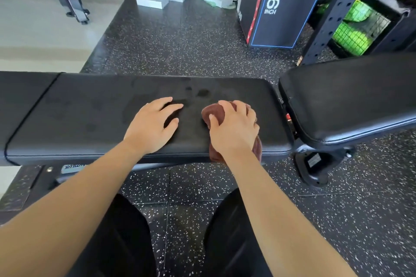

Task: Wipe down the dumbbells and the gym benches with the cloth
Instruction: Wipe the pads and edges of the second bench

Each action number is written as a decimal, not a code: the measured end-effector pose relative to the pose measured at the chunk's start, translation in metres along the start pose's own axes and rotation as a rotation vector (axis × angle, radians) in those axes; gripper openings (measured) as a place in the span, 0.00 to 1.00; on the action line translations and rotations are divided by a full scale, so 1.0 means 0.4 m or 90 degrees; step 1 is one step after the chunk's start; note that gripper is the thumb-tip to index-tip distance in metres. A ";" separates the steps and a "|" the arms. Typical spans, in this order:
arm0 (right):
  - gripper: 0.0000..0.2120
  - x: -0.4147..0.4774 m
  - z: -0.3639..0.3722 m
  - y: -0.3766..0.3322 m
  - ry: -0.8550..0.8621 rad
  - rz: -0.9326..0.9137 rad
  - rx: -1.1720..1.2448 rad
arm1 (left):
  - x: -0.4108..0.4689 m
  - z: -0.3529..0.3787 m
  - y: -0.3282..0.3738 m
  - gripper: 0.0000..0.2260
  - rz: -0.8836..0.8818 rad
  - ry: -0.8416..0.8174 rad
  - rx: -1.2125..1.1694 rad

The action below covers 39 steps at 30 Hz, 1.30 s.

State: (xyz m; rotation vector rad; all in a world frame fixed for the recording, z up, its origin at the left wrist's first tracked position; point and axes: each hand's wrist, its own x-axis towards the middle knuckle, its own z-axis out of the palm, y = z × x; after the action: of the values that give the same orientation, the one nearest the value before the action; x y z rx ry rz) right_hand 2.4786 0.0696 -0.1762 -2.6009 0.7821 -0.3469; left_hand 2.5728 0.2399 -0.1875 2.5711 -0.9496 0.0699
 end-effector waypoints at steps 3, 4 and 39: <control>0.24 -0.056 0.002 0.012 0.018 -0.059 -0.023 | -0.004 0.002 0.000 0.19 0.006 -0.010 0.016; 0.25 -0.076 0.004 0.019 0.028 -0.083 -0.034 | -0.003 0.004 -0.002 0.19 0.008 -0.015 0.023; 0.24 0.191 0.040 -0.102 -0.148 -0.187 -0.018 | 0.076 -0.029 -0.092 0.15 -0.067 0.063 -0.139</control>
State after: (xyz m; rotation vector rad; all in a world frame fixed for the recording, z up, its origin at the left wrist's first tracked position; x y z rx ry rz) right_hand 2.5655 0.0621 -0.1633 -2.7210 0.3302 -0.1109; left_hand 2.6205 0.2509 -0.1840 2.3868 -0.7409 0.0607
